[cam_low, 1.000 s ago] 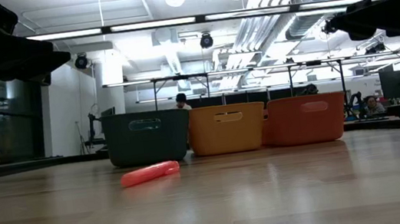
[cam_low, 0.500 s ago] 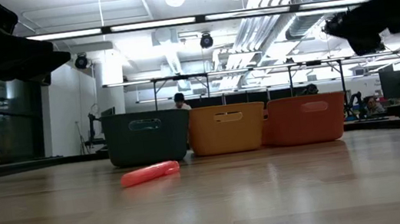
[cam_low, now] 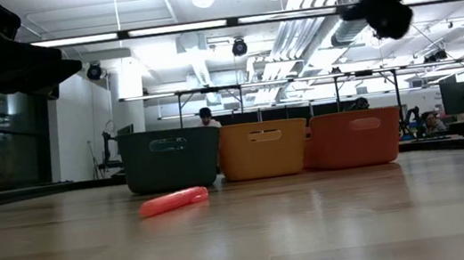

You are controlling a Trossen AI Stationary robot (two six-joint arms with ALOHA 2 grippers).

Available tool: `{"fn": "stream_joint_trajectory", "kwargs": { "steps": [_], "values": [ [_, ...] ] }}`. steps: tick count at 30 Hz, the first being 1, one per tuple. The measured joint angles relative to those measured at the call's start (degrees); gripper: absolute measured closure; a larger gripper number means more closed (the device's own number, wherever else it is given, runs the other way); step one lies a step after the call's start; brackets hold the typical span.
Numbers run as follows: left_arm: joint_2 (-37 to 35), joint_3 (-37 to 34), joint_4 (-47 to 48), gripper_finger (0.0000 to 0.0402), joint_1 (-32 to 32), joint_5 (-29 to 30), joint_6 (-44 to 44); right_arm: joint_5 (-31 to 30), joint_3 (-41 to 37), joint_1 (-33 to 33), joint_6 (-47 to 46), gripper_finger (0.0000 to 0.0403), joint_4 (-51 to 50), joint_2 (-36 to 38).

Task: Pick & Place Markers
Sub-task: Put the orange pen into the orange bin

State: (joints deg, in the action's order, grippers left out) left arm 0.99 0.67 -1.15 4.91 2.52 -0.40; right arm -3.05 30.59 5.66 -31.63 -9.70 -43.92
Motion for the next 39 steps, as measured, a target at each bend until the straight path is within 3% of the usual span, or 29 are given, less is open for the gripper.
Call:
{"fn": "stream_joint_trajectory", "kwargs": {
  "steps": [10, 20, 30, 37, 39],
  "values": [
    [0.0, 0.0, 0.0, 0.0204, 0.0, 0.02, 0.0, 0.06, 21.95, 2.74, -20.31, 0.0236, -5.21, -25.56],
    [0.0, 0.0, 0.0, 0.0204, 0.0, 0.02, 0.0, -0.19, 38.19, 5.76, -32.15, 0.0236, -5.89, -44.09],
    [0.0, 0.0, 0.0, 0.0204, 0.0, 0.02, 0.0, -10.73, 44.93, 9.32, -53.2, 0.0236, -11.93, -56.22],
    [0.0, 0.0, 0.0, 0.0204, -0.02, 0.02, 0.01, -6.67, 52.47, 10.42, -49.89, 0.0236, -18.32, -61.72],
    [0.0, 0.0, 0.0, 0.0204, 0.0, 0.02, 0.0, -5.32, 55.04, 10.21, -45.22, 0.0236, -20.21, -62.63]
  ]
}}
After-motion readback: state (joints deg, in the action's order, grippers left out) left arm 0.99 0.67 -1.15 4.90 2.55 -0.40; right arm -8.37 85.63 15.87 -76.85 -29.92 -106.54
